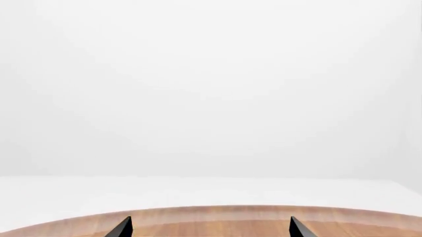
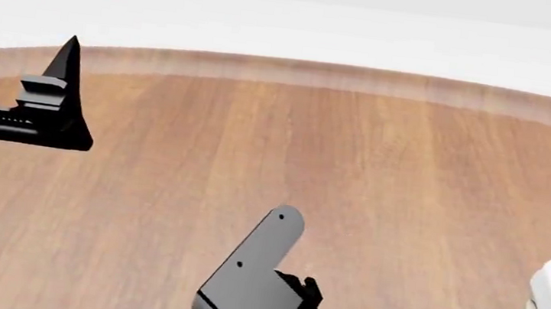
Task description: Pick the milk and place it in the basket.
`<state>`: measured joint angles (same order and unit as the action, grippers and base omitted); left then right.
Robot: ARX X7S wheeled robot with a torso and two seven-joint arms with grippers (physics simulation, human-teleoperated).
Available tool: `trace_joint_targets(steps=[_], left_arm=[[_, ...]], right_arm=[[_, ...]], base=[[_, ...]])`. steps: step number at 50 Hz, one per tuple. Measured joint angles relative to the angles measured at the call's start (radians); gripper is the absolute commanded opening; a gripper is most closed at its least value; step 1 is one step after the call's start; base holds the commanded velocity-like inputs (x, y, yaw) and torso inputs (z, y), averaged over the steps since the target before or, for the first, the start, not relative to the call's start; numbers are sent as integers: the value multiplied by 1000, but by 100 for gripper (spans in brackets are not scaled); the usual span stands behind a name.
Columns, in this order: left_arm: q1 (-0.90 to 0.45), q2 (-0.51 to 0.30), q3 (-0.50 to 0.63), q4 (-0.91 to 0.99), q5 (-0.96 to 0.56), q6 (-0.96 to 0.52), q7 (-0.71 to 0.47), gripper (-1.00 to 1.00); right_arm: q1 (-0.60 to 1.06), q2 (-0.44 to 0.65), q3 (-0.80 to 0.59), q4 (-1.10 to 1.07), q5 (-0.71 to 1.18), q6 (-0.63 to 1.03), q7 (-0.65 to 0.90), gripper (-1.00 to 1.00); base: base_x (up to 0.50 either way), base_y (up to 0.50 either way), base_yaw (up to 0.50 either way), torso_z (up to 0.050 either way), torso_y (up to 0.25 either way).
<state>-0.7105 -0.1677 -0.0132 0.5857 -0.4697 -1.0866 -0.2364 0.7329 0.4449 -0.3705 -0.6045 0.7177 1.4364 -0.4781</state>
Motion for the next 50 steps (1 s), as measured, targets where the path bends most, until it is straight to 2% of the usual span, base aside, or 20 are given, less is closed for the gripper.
trace_joint_targets(steps=[25, 50], left_arm=[[5, -12, 13, -5, -16, 13, -13, 100], [11, -20, 24, -4, -35, 22, -28, 100]], right_arm=[[25, 25, -106, 51, 24, -29, -65, 100], [86, -45, -321, 383, -116, -327, -223, 100]], base=[[0, 0, 0, 0, 0], [0, 0, 0, 0, 0]])
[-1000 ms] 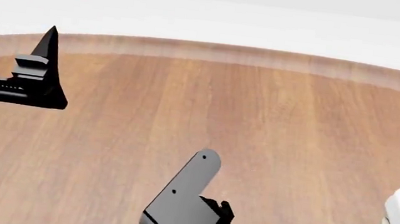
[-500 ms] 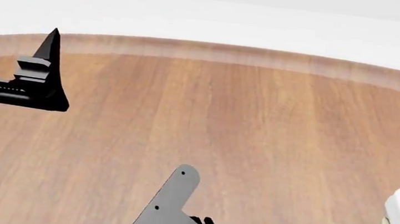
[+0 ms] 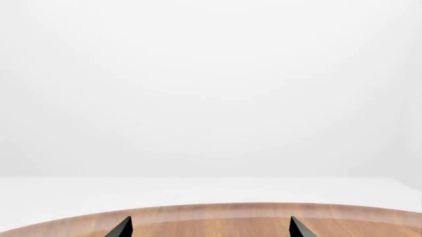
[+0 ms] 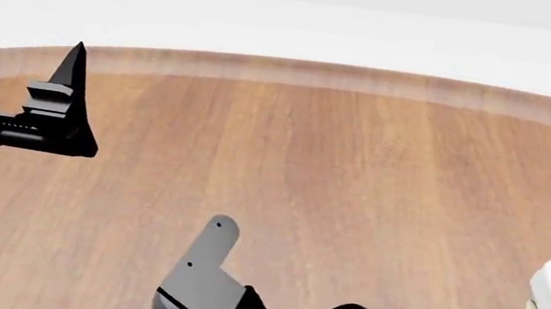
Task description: Pick the milk and place it in the basket.
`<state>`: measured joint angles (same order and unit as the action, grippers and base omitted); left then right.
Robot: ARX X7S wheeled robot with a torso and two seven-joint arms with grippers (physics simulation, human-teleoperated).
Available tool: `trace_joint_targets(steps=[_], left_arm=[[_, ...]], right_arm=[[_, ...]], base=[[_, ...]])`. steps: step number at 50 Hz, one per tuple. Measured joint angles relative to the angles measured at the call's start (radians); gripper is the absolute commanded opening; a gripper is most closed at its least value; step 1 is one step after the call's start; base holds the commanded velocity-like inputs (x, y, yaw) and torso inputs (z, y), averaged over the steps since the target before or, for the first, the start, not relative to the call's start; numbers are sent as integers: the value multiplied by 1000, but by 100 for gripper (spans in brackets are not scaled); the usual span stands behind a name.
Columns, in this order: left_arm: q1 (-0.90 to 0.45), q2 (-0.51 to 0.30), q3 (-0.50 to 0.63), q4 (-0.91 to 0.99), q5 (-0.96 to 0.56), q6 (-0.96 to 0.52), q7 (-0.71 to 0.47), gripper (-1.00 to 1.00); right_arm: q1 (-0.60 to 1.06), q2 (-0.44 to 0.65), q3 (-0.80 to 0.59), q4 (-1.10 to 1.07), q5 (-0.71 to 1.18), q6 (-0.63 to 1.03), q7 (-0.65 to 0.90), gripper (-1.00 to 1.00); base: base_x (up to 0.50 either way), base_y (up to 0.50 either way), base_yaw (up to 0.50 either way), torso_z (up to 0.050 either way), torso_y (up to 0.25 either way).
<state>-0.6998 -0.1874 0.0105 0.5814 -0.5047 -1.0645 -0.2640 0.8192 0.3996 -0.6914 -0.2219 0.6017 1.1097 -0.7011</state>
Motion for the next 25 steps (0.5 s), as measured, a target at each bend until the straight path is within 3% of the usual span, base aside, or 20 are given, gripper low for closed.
trace_joint_targets(steps=[25], left_arm=[[-1, -5, 7, 4, -25, 1, -17, 100]], right_arm=[[0, -99, -139, 256, -65, -186, -132, 100]], base=[[0, 0, 0, 0, 0]])
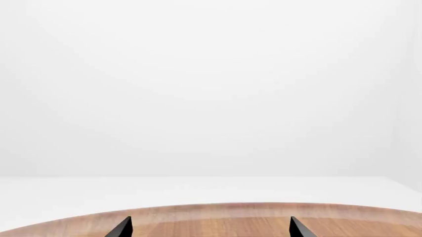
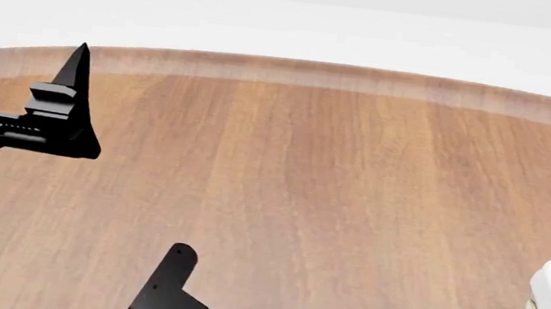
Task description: Pick the milk and place it in the basket.
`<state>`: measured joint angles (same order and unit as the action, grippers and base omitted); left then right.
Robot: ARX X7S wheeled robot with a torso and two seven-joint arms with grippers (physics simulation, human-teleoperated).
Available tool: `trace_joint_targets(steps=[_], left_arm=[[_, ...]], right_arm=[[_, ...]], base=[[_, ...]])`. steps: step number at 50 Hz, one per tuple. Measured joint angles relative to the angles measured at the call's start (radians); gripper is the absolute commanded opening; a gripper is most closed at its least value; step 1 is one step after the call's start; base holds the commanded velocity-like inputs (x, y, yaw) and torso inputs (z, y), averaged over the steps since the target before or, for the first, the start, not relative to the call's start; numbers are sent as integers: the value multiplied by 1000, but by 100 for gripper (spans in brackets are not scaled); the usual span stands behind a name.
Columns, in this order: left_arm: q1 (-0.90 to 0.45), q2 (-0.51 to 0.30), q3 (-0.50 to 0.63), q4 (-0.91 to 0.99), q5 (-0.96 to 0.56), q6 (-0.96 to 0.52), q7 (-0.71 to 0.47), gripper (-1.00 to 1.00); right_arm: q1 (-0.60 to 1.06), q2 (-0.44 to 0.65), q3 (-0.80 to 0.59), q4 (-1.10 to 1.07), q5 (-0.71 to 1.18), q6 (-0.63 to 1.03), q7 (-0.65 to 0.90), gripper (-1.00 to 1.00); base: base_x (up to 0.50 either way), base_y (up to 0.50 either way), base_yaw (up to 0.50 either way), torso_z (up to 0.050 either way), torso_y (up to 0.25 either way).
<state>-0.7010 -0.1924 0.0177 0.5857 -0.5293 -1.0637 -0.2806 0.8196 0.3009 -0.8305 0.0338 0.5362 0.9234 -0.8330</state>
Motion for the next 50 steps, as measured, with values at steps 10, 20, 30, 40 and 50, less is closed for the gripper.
trace_joint_targets(steps=[10, 20, 30, 40, 50], left_arm=[[6, -5, 2, -4, -7, 8, -4, 100], [13, -8, 6, -7, -14, 16, -8, 100], [16, -11, 9, -7, -22, 20, -14, 100], [19, -16, 12, -8, -29, 25, -19, 100], [18, -22, 14, -14, -35, 31, -22, 100]], right_arm=[[-11, -26, -30, 97, -19, -59, -32, 100], [-26, -42, -47, 176, -24, -100, -54, -100], [-27, -46, -43, 210, -22, -123, -57, -100], [-28, -48, -40, 219, -15, -129, -48, -100], [-40, -47, 25, 175, 12, -59, 78, -100]], base=[[0, 0, 0, 0, 0], [0, 0, 0, 0, 0], [0, 0, 0, 0, 0], [0, 0, 0, 0, 0], [0, 0, 0, 0, 0]])
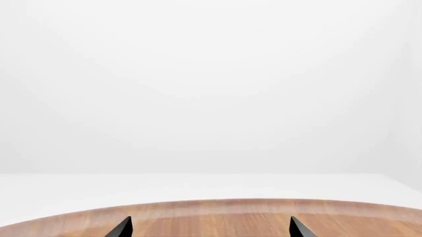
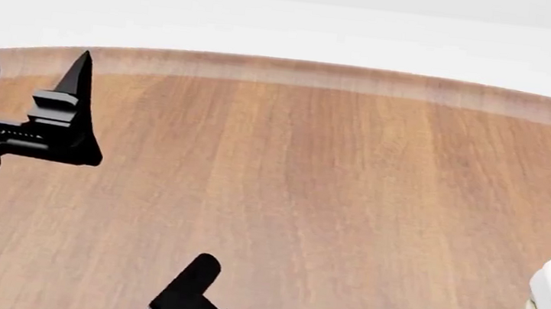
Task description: Pick the milk and place it in the basket.
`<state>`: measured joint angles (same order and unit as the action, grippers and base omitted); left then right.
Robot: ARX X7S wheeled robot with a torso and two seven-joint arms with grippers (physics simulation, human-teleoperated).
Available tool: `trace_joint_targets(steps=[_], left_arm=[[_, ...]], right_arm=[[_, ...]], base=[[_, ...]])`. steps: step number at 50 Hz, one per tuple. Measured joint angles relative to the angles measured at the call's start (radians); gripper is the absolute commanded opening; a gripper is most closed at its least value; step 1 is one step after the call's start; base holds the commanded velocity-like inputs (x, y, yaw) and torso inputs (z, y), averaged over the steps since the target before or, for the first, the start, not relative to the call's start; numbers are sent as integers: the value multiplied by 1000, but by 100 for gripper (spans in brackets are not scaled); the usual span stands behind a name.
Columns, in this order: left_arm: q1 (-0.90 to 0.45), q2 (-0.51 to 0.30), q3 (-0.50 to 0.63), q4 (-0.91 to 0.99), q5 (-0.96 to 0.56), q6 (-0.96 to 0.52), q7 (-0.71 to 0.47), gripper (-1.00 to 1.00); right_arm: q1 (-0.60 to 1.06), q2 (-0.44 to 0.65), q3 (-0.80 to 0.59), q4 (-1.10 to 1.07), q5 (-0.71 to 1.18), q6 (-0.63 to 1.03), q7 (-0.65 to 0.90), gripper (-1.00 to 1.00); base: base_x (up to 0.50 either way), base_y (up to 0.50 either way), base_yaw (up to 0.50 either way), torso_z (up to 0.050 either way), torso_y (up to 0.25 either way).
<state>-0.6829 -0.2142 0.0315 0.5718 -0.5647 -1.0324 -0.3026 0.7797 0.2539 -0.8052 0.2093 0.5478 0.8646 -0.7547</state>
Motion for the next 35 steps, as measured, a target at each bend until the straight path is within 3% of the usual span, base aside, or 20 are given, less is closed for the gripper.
trace_joint_targets(steps=[10, 26, 35], left_arm=[[-3, -5, 0, -9, -6, 7, -2, 100], [-6, -14, 0, -17, -16, 16, -7, 100], [-7, -18, 2, -24, -21, 21, -10, 100]], right_arm=[[15, 22, 182, -153, 21, 167, 259, -100], [61, 31, 468, -410, 149, 493, 548, -100], [137, 57, 600, -461, 350, 621, 771, -100]], base=[[0, 0, 0, 0, 0], [0, 0, 0, 0, 1], [0, 0, 0, 0, 1]])
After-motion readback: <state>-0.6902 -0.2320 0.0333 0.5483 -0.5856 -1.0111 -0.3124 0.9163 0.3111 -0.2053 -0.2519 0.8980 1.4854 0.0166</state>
